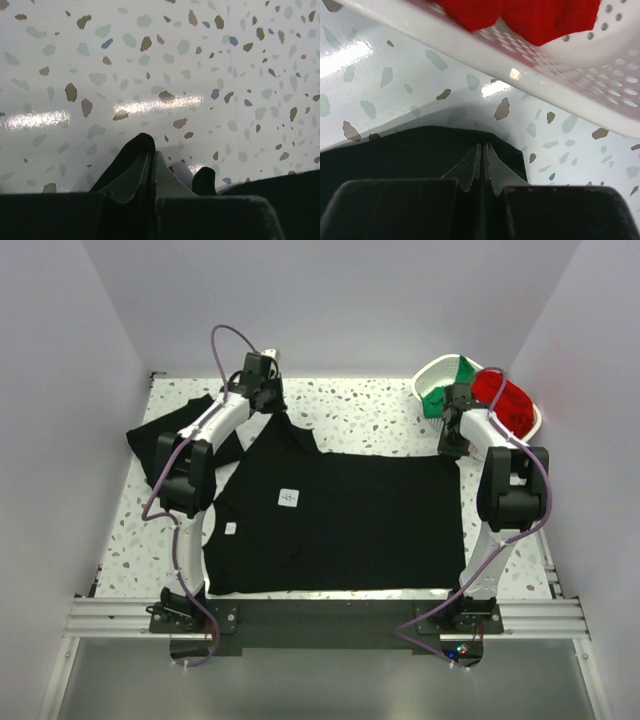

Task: Fold and stack the t-shirts
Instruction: Fold the tshirt

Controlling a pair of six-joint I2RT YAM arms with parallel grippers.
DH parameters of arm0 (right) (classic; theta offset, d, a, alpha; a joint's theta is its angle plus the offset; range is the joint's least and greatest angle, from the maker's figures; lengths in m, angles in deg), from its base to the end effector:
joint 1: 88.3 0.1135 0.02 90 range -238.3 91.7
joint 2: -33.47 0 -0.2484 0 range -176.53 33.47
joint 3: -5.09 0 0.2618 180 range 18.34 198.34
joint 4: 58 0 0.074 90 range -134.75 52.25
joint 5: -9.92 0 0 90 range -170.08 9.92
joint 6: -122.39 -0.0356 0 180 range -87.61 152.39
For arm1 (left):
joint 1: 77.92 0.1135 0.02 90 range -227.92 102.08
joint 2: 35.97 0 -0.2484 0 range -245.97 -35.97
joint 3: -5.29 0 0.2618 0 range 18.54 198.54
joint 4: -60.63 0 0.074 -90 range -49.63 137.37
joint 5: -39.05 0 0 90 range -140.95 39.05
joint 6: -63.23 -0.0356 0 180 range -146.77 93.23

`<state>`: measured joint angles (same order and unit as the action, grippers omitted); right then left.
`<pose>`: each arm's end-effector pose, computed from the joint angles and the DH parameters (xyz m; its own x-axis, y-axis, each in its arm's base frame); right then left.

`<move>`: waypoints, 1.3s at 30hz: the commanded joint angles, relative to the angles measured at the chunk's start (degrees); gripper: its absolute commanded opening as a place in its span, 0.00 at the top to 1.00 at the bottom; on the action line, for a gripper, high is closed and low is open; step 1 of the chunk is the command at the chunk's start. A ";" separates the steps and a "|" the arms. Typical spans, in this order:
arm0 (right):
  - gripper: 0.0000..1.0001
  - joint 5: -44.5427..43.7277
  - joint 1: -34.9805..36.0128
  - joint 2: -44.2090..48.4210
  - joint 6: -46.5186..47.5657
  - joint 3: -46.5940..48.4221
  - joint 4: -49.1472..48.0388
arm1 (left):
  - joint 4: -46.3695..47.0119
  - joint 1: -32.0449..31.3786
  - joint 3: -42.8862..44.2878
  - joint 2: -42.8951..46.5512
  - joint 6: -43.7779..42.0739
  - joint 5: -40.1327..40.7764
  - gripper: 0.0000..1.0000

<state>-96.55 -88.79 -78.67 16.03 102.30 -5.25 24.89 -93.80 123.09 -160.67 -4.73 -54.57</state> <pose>0.4075 -0.0136 0.1761 -0.8550 0.2774 -0.4383 0.3717 0.9170 -0.1447 0.4821 -0.1395 0.2121 -0.7232 -0.1836 -0.6658 0.0500 0.9475 -0.3157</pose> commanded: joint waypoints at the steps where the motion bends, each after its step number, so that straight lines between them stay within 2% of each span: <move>1: 1.00 -2.78 -0.47 -0.45 1.33 4.10 1.80 | 1.48 -0.12 6.52 1.22 0.81 -1.13 1.00; 7: 1.00 -3.92 -1.27 -1.33 2.03 7.18 3.03 | -0.11 -0.03 13.47 -2.03 0.46 -1.74 1.00; 14: 1.00 -4.45 -1.79 -0.54 2.74 9.29 4.88 | -2.13 -0.12 13.93 -1.16 -1.56 -2.01 1.00; 18: 1.00 -4.36 -1.88 1.74 2.74 7.19 5.49 | -2.13 -0.12 6.91 4.63 -2.53 -0.34 1.00; 21: 1.00 -4.10 -1.79 4.03 2.56 4.21 5.58 | -0.55 -0.20 -4.31 10.87 -1.40 -0.16 1.00; 24: 1.00 -4.01 -1.79 5.87 2.12 1.39 5.84 | -0.37 -0.29 -11.97 16.32 -0.69 0.19 1.00; 39: 1.00 -7.52 -1.79 12.99 -0.78 -9.07 7.87 | -3.97 -0.56 -39.23 41.29 5.29 0.89 1.00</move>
<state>-101.67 -90.56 -69.05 16.88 95.24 1.20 22.01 -94.00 88.10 -124.13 -1.49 -54.13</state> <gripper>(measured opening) 0.010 0.047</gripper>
